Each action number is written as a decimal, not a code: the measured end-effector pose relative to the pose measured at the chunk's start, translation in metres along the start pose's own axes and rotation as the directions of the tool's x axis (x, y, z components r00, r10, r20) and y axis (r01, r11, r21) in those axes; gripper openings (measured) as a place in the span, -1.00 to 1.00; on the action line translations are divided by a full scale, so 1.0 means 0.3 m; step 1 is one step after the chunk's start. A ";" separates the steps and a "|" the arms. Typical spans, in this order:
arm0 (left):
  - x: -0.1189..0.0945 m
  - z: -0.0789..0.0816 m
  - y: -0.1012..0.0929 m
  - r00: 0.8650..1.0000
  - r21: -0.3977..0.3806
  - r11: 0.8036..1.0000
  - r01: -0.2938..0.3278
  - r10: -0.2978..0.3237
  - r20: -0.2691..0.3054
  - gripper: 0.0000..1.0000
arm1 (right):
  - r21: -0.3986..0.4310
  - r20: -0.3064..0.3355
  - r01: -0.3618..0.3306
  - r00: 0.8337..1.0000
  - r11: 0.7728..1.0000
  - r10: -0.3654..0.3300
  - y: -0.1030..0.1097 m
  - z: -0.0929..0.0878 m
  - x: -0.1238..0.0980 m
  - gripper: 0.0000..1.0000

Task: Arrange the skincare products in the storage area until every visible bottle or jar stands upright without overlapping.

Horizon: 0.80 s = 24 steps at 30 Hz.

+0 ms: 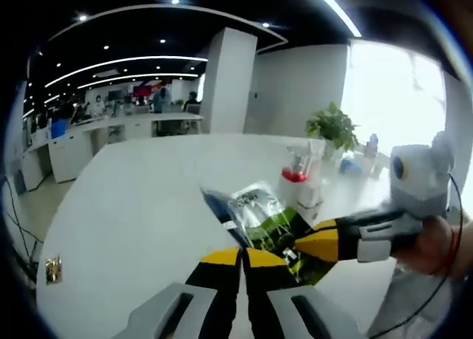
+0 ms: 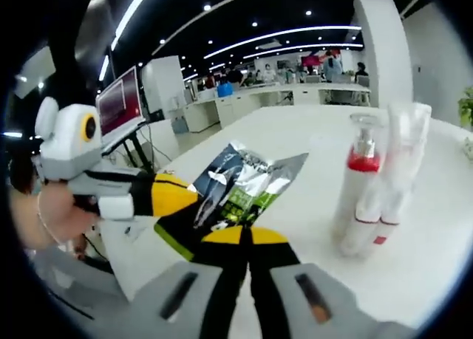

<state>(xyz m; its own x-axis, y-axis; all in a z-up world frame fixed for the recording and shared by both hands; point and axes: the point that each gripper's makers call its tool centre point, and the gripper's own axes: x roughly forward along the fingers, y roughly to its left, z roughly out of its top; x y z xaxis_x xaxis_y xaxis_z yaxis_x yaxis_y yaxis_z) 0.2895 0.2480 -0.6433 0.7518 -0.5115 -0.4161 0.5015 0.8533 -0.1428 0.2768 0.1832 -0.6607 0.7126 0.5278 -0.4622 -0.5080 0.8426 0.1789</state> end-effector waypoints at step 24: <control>0.284 -0.165 0.059 0.981 -0.210 0.973 -0.098 0.059 -0.186 -0.98 | -0.356 -0.170 0.133 0.964 0.925 -0.204 -0.244 -0.118 0.154 -0.77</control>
<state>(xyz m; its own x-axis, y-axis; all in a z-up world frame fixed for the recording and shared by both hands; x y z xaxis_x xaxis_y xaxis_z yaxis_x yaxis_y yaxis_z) 0.3413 0.2246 -0.7256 0.6873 -0.4327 -0.5834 0.3241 0.9015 -0.2868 0.3300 0.1421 -0.7259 0.7085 0.3192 -0.6294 -0.5478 0.8111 -0.2053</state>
